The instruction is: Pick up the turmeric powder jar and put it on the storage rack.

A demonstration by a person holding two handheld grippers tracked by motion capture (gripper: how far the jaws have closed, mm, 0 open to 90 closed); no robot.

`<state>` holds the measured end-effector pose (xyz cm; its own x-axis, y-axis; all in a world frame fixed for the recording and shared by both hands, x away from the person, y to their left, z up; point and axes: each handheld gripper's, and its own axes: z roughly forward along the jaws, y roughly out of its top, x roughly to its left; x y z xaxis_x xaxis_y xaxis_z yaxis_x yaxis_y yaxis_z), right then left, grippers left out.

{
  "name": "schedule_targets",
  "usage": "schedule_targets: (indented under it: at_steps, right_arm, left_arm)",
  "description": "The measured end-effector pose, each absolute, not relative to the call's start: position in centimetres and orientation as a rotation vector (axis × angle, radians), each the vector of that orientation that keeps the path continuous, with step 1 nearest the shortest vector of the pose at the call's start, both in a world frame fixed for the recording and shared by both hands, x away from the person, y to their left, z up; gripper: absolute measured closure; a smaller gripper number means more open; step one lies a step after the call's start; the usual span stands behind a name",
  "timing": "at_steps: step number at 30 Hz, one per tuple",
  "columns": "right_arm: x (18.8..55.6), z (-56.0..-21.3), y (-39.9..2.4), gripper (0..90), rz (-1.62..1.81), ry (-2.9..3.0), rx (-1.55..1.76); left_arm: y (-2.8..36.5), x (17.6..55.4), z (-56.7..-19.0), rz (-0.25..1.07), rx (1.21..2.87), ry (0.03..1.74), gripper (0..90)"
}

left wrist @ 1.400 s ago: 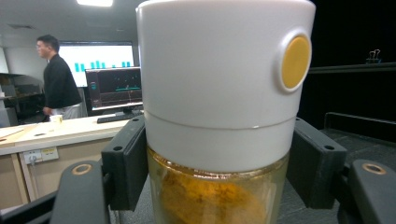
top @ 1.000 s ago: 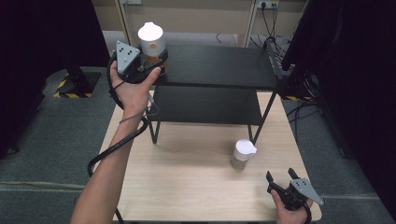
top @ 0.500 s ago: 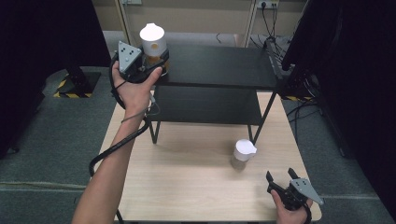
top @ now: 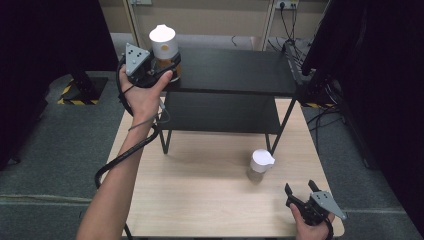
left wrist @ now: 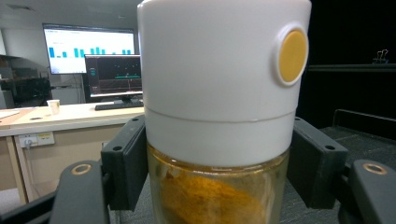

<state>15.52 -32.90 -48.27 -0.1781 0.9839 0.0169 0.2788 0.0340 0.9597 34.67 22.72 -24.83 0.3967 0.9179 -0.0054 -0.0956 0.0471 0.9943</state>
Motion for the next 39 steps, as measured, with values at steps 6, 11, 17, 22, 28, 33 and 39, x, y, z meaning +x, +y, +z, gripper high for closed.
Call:
schedule_targets:
  at_steps: [6,11,17,22,28,33,39]
  right_arm:
    - [15.5,-48.3,-32.9,13.4,1.188,1.561,1.320]
    - [15.5,-48.3,-32.9,13.4,1.187,1.561,1.318]
    - [15.5,-48.3,-32.9,13.4,1.187,1.560,1.319]
    - [15.5,-48.3,-32.9,13.4,1.183,1.562,1.316]
    - [15.5,-48.3,-32.9,13.4,1.184,1.561,1.317]
    - [15.5,-48.3,-32.9,13.4,1.184,1.562,1.317]
    - [15.5,-48.2,-32.8,13.4,1.179,1.564,1.315]
  left_arm:
    - [22.8,35.0,-24.8,0.916,1.275,0.859,30.0]
    - [22.8,35.1,-24.7,0.911,1.277,0.861,29.9]
    - [22.7,35.2,-24.7,0.908,1.277,0.863,29.8]
    - [22.8,35.2,-24.6,0.903,1.279,0.867,29.7]
    - [22.7,35.1,-24.6,0.900,1.270,0.877,26.7]
    - [22.7,34.6,-24.6,0.902,1.250,0.874,20.5]
    - [22.8,33.5,-24.4,0.902,1.255,0.872,18.2]
